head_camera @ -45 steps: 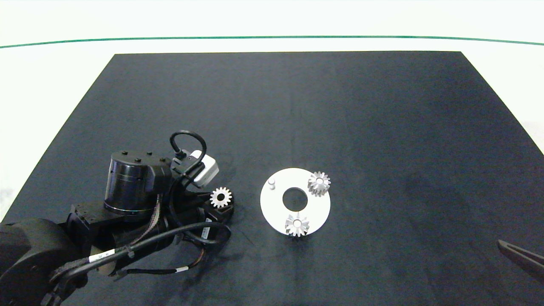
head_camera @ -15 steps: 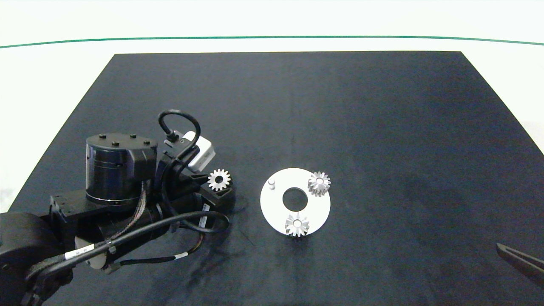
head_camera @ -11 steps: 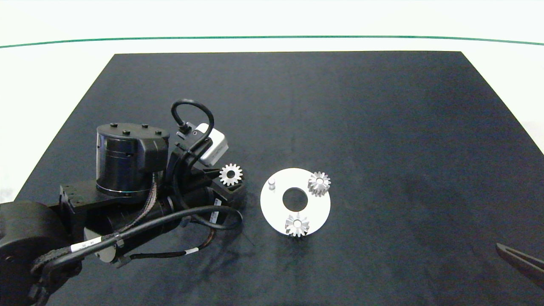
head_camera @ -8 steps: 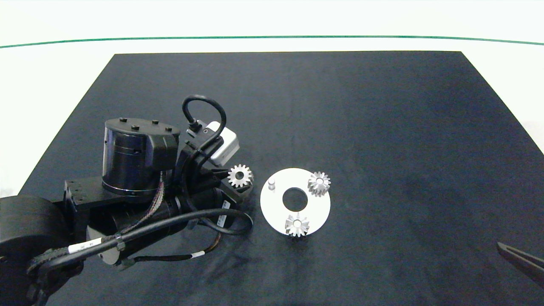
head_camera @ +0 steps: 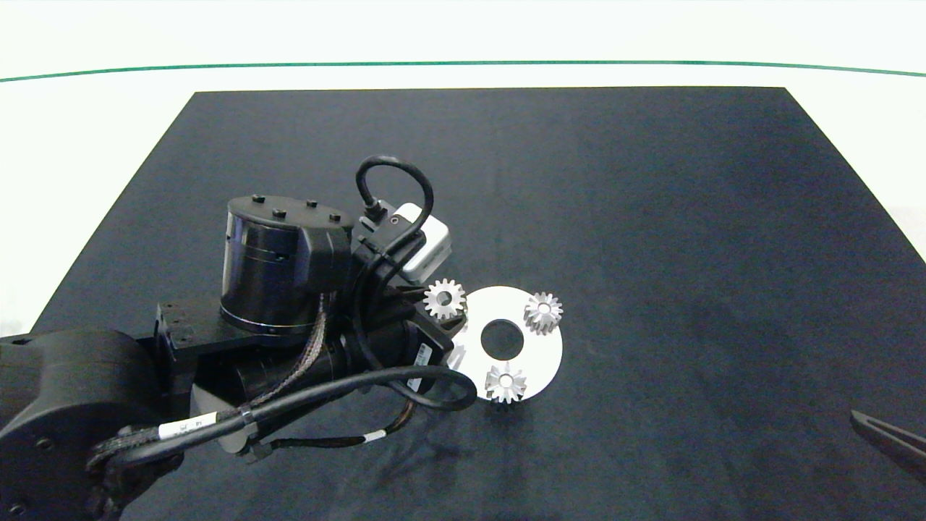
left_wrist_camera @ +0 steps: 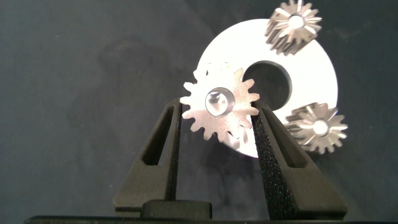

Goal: Install three planetary gears onto the carrier pins

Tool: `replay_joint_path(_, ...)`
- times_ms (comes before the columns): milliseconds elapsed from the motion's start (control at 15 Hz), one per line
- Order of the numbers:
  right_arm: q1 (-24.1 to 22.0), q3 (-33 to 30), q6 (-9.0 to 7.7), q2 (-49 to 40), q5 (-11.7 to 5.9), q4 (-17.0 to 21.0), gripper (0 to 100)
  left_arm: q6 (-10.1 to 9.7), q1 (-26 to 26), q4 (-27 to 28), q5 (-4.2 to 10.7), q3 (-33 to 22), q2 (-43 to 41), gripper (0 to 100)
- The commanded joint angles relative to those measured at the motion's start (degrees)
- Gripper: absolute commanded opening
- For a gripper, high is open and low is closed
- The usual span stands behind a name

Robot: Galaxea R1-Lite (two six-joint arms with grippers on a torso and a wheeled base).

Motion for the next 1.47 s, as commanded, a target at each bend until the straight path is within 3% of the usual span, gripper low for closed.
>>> replay_joint_path(67,0.0,0.0,0.00,0.0,-0.06,0.0,100,0.07,-0.3,-0.1,0.05,-0.7,2.0,0)
replay_joint_path(533,0.0,0.1,-0.09,0.0,-0.06,0.0,100,0.07,-0.6,-0.2,0.14,-2.6,4.1,0)
replay_joint_path(800,0.0,0.1,-0.09,-0.1,-0.06,0.0,100,0.16,-0.7,-0.6,1.02,-3.3,6.0,0)
replay_joint_path(1467,0.0,0.2,-0.09,-0.3,0.03,0.0,100,1.39,-0.1,-0.7,1.11,-4.7,7.3,0)
